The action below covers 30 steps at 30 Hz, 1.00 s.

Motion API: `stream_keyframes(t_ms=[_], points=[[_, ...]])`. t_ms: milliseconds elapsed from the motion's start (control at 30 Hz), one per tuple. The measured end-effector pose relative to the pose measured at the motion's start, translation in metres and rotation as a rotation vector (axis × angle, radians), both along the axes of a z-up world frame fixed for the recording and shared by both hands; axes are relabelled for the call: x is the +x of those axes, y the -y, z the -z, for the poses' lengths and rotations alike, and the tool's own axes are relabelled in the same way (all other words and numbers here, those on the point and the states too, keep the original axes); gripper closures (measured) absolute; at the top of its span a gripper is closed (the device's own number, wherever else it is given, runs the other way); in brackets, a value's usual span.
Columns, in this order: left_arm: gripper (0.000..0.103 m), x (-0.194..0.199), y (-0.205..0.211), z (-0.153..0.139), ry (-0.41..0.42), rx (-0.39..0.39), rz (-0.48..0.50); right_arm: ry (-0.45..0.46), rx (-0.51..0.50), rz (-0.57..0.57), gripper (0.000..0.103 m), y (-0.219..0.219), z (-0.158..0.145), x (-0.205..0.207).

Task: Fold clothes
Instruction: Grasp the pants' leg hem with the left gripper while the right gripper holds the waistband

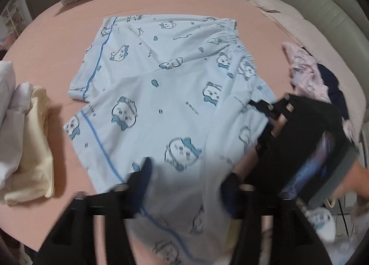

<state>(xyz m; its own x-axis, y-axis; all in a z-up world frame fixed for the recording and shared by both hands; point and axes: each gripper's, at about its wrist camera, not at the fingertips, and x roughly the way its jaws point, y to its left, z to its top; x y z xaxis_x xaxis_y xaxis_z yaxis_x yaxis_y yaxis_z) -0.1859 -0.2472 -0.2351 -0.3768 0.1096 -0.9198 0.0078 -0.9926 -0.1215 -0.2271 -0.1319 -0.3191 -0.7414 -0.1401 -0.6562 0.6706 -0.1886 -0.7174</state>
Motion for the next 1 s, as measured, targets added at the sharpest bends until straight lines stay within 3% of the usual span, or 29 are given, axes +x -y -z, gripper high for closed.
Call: stream_keyframes(t_ms=[133, 300, 433, 600, 833, 900, 1000], points=[[0.035, 0.020, 0.012, -0.008, -0.037, -0.001, -0.046, 0.125, -0.096, 0.073, 0.098, -0.008, -0.027, -0.020], [0.035, 0.040, 0.009, -0.009, -0.091, 0.057, -0.062, 0.215, -0.181, 0.142, 0.098, -0.014, -0.058, -0.033], [0.035, 0.046, -0.011, 0.001, -0.089, 0.013, -0.033, 0.258, -0.232, 0.194, 0.098, -0.016, -0.075, -0.038], [0.035, 0.054, -0.031, 0.010, -0.102, 0.022, -0.004, 0.299, -0.239, 0.223, 0.098, -0.014, -0.086, -0.040], [0.035, 0.056, -0.032, 0.033, -0.086, 0.045, -0.062, 0.344, -0.254, 0.260, 0.098, -0.007, -0.100, -0.046], [0.035, 0.061, -0.030, 0.035, -0.097, 0.030, -0.082, 0.357, -0.267, 0.276, 0.098, -0.007, -0.106, -0.049], [0.035, 0.067, -0.032, 0.033, -0.113, -0.052, -0.099, 0.380, -0.283, 0.291, 0.098, -0.006, -0.112, -0.052]])
